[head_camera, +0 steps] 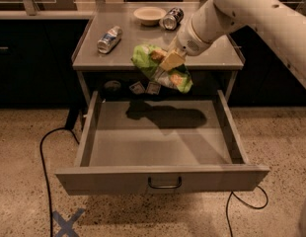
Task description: Place green rice chip bag into top drawer
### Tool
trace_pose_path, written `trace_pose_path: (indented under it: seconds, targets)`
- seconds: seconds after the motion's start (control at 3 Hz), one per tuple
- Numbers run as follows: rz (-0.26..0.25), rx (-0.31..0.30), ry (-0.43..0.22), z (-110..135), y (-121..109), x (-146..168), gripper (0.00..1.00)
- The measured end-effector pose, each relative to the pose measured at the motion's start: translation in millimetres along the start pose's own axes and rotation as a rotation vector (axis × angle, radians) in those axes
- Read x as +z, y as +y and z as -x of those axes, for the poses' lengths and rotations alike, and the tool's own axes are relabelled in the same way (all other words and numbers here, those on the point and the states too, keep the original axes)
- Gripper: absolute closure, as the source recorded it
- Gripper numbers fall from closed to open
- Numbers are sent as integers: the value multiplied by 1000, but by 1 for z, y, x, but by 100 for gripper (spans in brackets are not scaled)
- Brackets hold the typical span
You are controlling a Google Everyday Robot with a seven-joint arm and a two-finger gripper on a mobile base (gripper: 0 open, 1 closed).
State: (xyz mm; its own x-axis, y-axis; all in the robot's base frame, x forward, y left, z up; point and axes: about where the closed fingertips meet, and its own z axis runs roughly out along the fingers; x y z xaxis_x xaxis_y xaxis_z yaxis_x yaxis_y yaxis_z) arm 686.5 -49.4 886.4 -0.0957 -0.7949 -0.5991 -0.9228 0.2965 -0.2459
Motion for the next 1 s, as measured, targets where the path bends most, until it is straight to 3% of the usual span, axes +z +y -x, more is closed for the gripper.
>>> trace_pose_path:
  seconds: [0.33,0.67,1.0]
  targets:
    - [92,-9,-70,11,47,-8,100]
    - [166,-34,-66,-3,78,5,100]
    - [231,-79,-17,-33,89,40,100]
